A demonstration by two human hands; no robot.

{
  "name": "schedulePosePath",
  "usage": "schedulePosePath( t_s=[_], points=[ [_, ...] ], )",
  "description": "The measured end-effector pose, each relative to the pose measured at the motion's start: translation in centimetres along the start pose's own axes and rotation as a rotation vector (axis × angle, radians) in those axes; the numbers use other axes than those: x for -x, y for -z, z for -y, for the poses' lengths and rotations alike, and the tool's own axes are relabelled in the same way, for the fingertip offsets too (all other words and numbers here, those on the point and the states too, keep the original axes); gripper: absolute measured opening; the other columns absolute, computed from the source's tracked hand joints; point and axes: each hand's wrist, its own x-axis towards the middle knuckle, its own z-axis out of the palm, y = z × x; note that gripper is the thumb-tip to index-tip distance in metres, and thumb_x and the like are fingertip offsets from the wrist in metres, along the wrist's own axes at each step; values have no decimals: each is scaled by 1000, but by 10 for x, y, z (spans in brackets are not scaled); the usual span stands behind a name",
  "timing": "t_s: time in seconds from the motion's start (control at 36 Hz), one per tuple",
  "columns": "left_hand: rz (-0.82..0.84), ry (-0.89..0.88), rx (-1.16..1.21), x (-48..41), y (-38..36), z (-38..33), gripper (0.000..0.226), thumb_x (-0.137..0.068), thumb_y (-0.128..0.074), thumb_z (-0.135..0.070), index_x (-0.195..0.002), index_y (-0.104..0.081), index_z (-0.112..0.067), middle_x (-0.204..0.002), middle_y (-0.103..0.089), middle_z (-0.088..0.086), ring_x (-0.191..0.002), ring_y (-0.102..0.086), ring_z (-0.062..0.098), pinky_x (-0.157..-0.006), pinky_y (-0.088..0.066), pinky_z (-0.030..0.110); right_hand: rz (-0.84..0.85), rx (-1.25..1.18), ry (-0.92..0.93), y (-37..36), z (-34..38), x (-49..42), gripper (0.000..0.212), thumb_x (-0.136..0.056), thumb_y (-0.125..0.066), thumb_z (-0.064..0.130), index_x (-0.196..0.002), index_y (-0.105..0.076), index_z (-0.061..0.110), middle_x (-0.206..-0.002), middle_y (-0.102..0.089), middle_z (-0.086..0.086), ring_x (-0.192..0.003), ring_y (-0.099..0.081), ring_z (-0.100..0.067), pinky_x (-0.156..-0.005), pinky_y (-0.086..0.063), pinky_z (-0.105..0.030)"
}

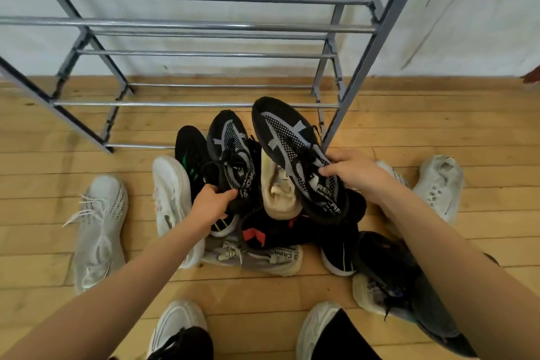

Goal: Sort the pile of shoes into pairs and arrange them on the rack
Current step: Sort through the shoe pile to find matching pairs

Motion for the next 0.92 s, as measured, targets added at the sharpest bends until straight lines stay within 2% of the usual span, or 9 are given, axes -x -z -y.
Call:
schedulePosePath(
  t_s=[0.11,0.25,0.31,0.42,0.5,0.58,0.75,0.83,0.92],
  points=[
    [-33,-22,121,6,7,0,29,-86,-64,-22,-106,-46,-9,-106,-58,11,-99,-62,28,-76,-56,38,27,20,-22,2,-6,5,20,-89,-60,11,-104,-70,18,-102,-70,-8,-99,-65,-24,-97,-49,-39],
    [30,62,310,11,18,-10,14,-88,-58,-15,-97,-57,-4,-97,-61,12,-89,-62,21,-72,-55,34,5,-23,-73,-3,-7,1,11,-91,-60,20,-83,-66,23,-93,-68,-1,-87,-62,-14,-79,-49,-29],
    [95,98,448,17,23,-17,6,-91,-54,-11,-92,-57,-6,-94,-62,12,-87,-63,22,-73,-55,35,-20,-49,-89,-9,-1,-3,8,-90,-61,24,-90,-68,21,-102,-69,-3,-99,-62,-19,-83,-48,-32],
    [136,91,630,24,31,-18,9,-95,-49,-7,-95,-56,-3,-96,-63,15,-90,-63,26,-78,-54,40,4,-88,-41,-21,15,-7,17,-92,-58,36,-101,-65,24,-107,-66,2,-93,-60,-14,-64,-45,-25],
    [126,66,595,26,37,-12,19,-94,-50,-7,-111,-53,1,-108,-62,18,-96,-63,27,-75,-54,38,65,-38,-26,-29,16,-5,38,-94,-51,46,-127,-56,27,-116,-60,4,-102,-59,-18,-75,-50,-29],
    [111,60,566,24,45,-5,29,-93,-52,-5,-121,-50,3,-119,-61,21,-106,-62,30,-82,-54,42,131,-94,-76,-36,6,-1,49,-89,-55,52,-132,-48,29,-117,-62,2,-98,-64,-20,-77,-57,-35],
    [117,46,571,27,45,3,33,-93,-52,-3,-124,-48,5,-113,-62,21,-100,-63,29,-83,-54,41,110,-211,-32,-42,1,0,50,-86,-69,22,-132,-51,19,-124,-61,-6,-102,-65,-25,-67,-60,-32],
    [116,37,594,27,48,4,34,-93,-52,-4,-126,-48,6,-116,-62,21,-106,-62,31,-88,-52,44,70,-226,32,-44,8,1,48,-88,-66,19,-133,-51,18,-126,-59,-6,-107,-62,-25,-65,-60,-30],
    [98,11,637,24,56,-1,35,-93,-51,-4,-127,-47,6,-116,-63,20,-102,-63,28,-79,-55,39,18,-119,82,-47,19,-3,58,-87,-66,23,-141,-44,21,-137,-51,-4,-104,-62,-22,-65,-60,-29]
  ],
)
